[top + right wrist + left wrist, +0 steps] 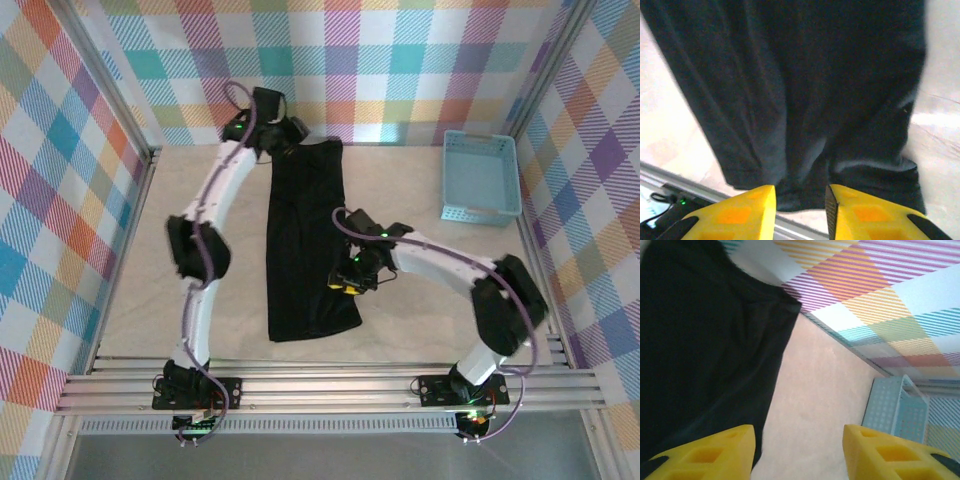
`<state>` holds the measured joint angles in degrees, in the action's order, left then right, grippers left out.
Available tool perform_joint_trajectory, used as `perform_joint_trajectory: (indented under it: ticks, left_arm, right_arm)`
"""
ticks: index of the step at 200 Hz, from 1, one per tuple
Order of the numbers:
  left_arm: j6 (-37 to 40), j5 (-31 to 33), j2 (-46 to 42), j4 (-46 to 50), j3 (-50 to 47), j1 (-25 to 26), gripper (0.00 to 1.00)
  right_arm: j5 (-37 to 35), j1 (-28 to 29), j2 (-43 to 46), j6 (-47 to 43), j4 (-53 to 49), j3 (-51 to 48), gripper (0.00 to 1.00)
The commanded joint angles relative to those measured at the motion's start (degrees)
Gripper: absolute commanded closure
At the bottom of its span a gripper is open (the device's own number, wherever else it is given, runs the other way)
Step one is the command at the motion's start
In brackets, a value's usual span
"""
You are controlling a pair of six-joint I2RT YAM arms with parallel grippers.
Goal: Fold and stack the t-shirts
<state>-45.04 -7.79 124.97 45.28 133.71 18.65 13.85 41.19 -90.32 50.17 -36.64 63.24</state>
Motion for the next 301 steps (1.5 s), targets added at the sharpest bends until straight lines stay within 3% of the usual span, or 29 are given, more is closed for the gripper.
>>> perform_joint_trajectory:
  ticks: [1, 40, 83, 101, 129, 168, 206, 233, 268, 301]
  left_arm:
    - [2.41, 4.05, -18.72, 7.54, -22.7, 0.33, 0.57]
    - [-0.6, -3.14, -45.16, 4.31, -68.55, 3.89, 0.68]
    - [-10.61, -5.13, -57.13, -5.05, -93.48, 16.0, 0.64]
    - [-12.59, -2.96, -55.27, -6.55, -96.07, 19.74, 0.62]
    - [-15.08, -4.13, -52.56, -14.47, -101.03, 20.35, 0.6]
    - [-15.6, -3.54, -49.54, -16.85, -98.02, 21.98, 0.6]
    - [-15.83, -1.73, -44.72, -17.39, -99.34, 22.25, 0.84]
    - [-16.22, -0.76, -47.33, -17.29, -99.96, 22.28, 1.0]
    - [-16.4, -0.39, -55.21, -13.39, -100.42, 22.23, 1.0]
    - [-18.18, -2.72, -63.85, -11.16, -103.23, 23.32, 1.0]
  right_arm:
    - [-2.5, -1.52, 4.92, -0.91, -2.79, -5.98, 0.67]
    - [-1.63, -1.45, 7.7, -3.06, 1.1, -15.47, 0.68]
    - [-1.61, 0.35, 4.78, -9.12, 4.25, -18.33, 0.62]
    - [-0.88, 1.18, 3.38, -8.51, 6.28, -18.32, 0.62]
    - [0.18, 2.13, 0.42, -6.53, 9.22, -17.52, 0.62]
    - [1.05, 3.1, -2.97, -5.53, 10.82, -16.08, 0.64]
    - [1.41, 3.26, -4.32, -4.52, 12.69, -15.9, 0.74]
    - [0.72, 4.21, -3.34, -3.98, 12.69, -14.41, 1.0]
    - [-0.72, 6.35, 2.05, 0.27, 9.24, -16.36, 1.0]
    - [-2.93, 12.67, 7.52, 5.97, 4.8, -18.84, 1.0]
